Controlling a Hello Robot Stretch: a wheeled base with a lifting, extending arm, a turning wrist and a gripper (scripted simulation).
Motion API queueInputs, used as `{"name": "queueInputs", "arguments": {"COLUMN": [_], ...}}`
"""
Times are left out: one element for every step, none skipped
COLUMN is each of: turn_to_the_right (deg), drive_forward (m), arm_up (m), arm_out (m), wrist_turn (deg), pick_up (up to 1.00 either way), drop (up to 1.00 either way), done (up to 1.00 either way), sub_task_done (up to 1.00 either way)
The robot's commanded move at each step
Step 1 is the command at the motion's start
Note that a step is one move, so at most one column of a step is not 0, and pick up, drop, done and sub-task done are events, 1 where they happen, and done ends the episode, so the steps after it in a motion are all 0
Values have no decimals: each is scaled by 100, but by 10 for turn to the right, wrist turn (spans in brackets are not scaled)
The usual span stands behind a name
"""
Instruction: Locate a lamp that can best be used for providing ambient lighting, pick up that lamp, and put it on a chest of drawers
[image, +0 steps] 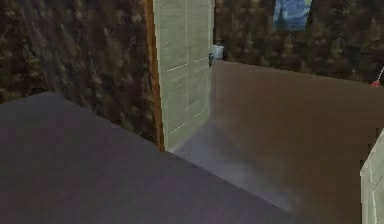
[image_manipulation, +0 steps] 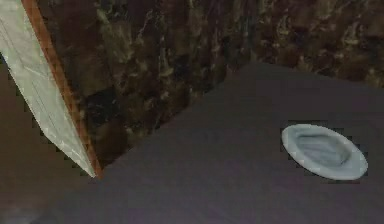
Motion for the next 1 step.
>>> {"name": "queueInputs", "arguments": {"turn_to_the_right": [240], "drive_forward": [0], "arm_up": [0], "arm_out": [0], "wrist_turn": [0], "pick_up": [0], "drop": [0], "done": [0], "sub_task_done": [0]}}
